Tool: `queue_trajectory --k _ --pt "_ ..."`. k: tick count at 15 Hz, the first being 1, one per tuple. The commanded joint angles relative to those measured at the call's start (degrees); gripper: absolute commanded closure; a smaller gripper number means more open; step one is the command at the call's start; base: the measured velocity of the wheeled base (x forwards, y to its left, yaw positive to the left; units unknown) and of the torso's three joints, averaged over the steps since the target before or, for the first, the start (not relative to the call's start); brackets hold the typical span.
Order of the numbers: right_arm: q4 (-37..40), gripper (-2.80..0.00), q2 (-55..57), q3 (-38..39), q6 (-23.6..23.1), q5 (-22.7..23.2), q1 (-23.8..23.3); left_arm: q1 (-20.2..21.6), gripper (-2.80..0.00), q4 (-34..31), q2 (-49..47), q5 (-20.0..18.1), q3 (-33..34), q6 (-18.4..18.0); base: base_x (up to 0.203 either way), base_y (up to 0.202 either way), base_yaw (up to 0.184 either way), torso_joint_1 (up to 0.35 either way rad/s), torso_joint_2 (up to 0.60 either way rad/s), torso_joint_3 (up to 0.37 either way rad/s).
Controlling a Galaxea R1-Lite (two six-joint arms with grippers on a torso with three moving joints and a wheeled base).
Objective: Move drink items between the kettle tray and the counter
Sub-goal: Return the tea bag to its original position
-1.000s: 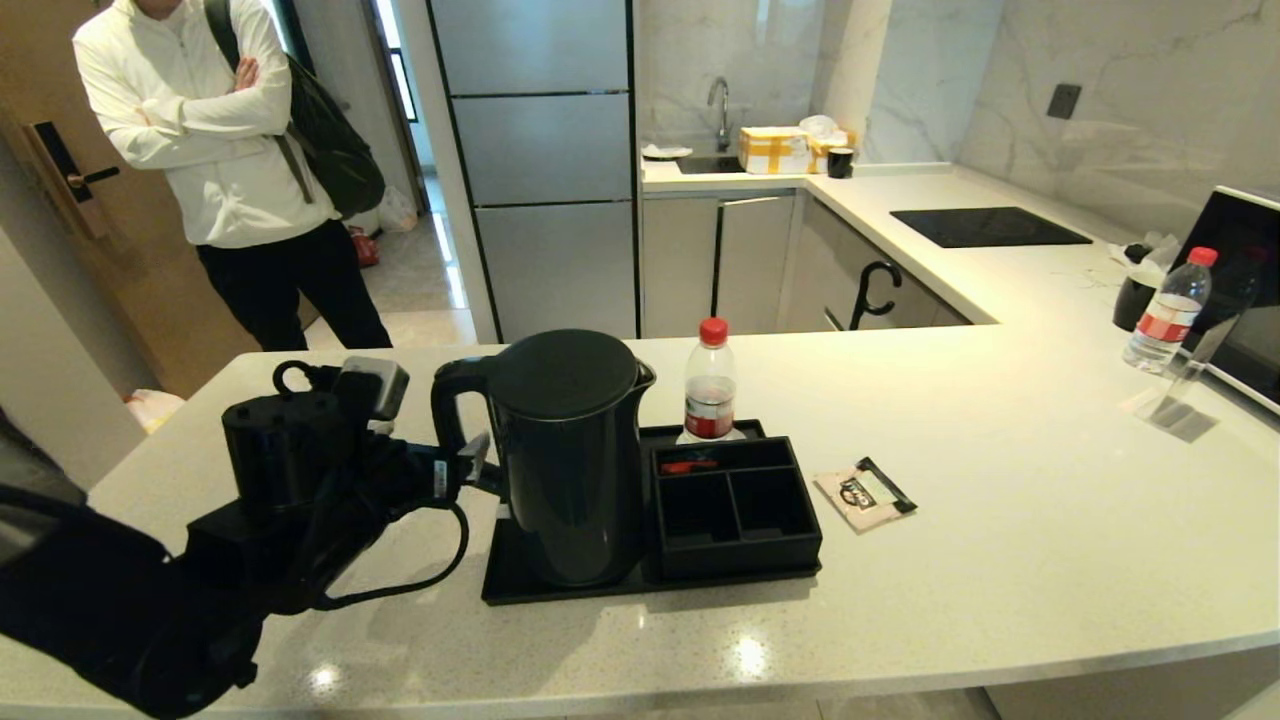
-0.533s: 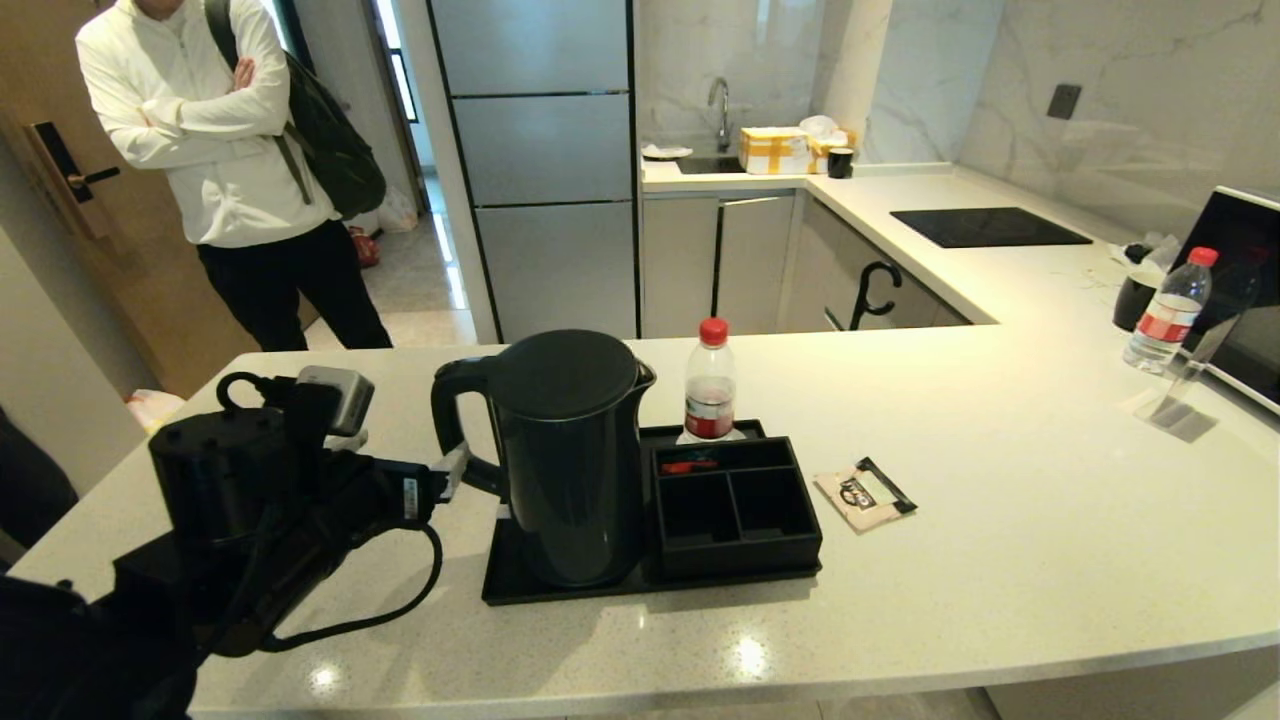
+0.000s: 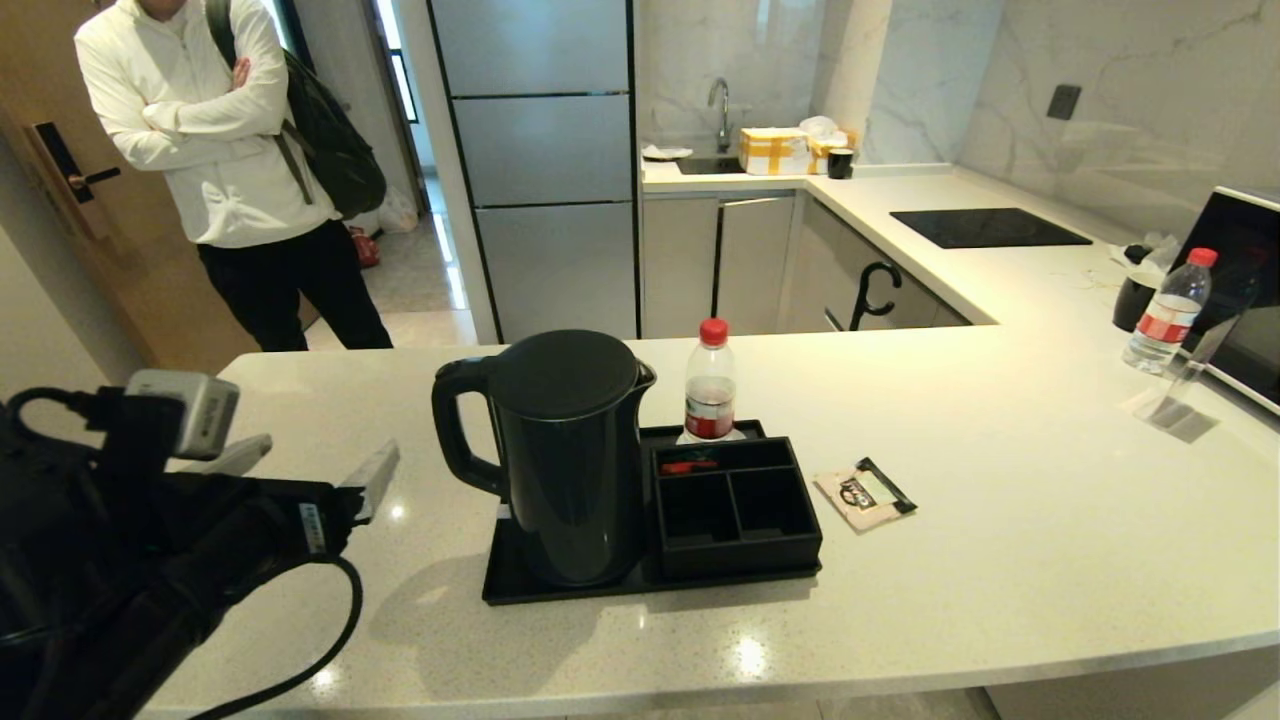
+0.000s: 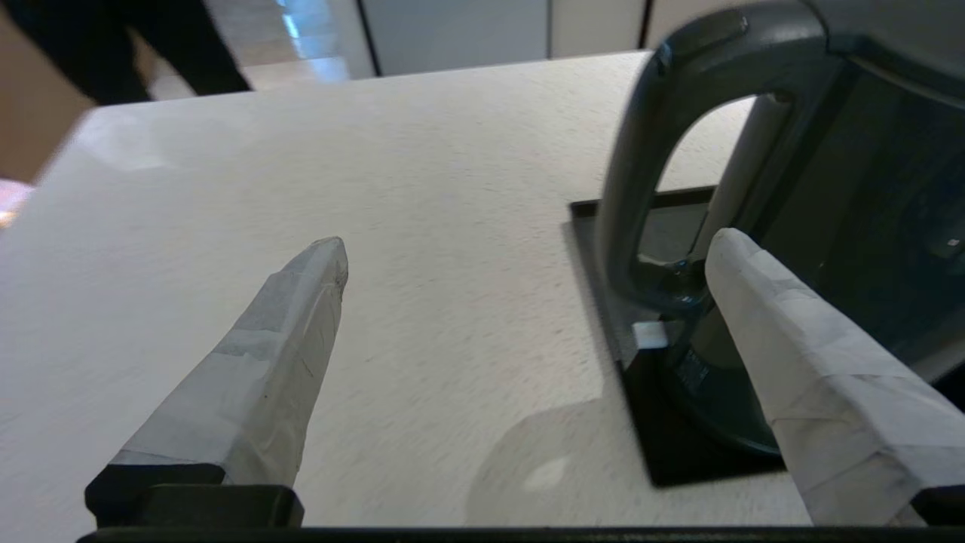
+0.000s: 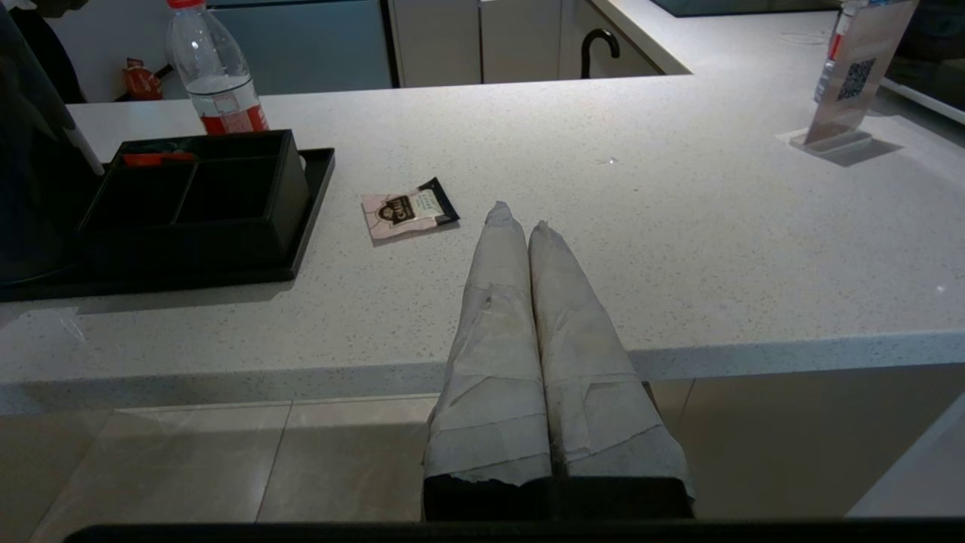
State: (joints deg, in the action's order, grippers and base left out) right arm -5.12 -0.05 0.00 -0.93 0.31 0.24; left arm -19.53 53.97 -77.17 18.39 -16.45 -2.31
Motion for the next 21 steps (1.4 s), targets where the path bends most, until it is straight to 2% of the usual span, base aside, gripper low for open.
queue_trajectory --k 1,4,5,7,9,11,13,16,18,19,21 --pt "0.0 0.00 0.0 1.8 0.0 0.0 0.0 -0.1 -2.80 -5.0 9.0 0.9 0.0 0.1 0.000 0.000 0.000 0.000 0.00 0.000" --pt "0.0 0.00 0.0 1.8 0.0 0.0 0.0 0.1 -2.80 -23.3 20.0 3.4 -1.6 3.7 0.000 0.000 0.000 0.000 0.00 0.000" --pt "0.0 0.00 0.0 1.8 0.0 0.0 0.0 0.4 0.00 -28.6 22.4 5.8 -2.2 5.2 0.000 0.000 0.000 0.000 0.00 0.000" --pt "0.0 0.00 0.0 1.8 0.0 0.0 0.0 1.3 0.00 -34.2 24.9 10.3 -3.2 6.5 0.000 0.000 0.000 0.000 0.00 0.000" --pt "0.0 0.00 0.0 1.8 0.0 0.0 0.0 4.9 0.00 -39.7 28.3 12.6 -5.4 7.0 0.000 0.000 0.000 0.000 0.00 0.000" --pt "-0.1 0.00 0.0 1.8 0.0 0.0 0.0 7.1 0.00 -46.4 32.7 12.8 -7.6 7.1 0.000 0.000 0.000 0.000 0.00 0.000" --pt "-0.1 0.00 0.0 1.8 0.0 0.0 0.0 10.6 0.00 -56.9 41.8 12.1 -11.0 7.2 0.000 0.000 0.000 0.000 0.00 0.000" --pt "-0.1 0.00 0.0 1.8 0.0 0.0 0.0 17.7 0.00 -76.4 52.6 7.3 -17.7 7.3 0.000 0.000 0.000 0.000 0.00 0.000" --pt "0.0 0.00 0.0 1.8 0.0 0.0 0.0 22.3 0.00 -88.7 57.7 0.4 -23.9 7.4 0.000 0.000 0.000 0.000 0.00 0.000" --pt "0.0 0.00 0.0 1.8 0.0 0.0 0.0 25.4 0.00 -93.2 60.2 -3.4 -25.8 7.4 0.000 0.000 0.000 0.000 0.00 0.000" --pt "0.0 0.00 0.1 1.8 -0.1 0.0 0.0 26.2 0.00 -98.7 61.1 -7.0 -29.2 8.5 0.000 0.000 0.000 0.000 0.00 0.000"
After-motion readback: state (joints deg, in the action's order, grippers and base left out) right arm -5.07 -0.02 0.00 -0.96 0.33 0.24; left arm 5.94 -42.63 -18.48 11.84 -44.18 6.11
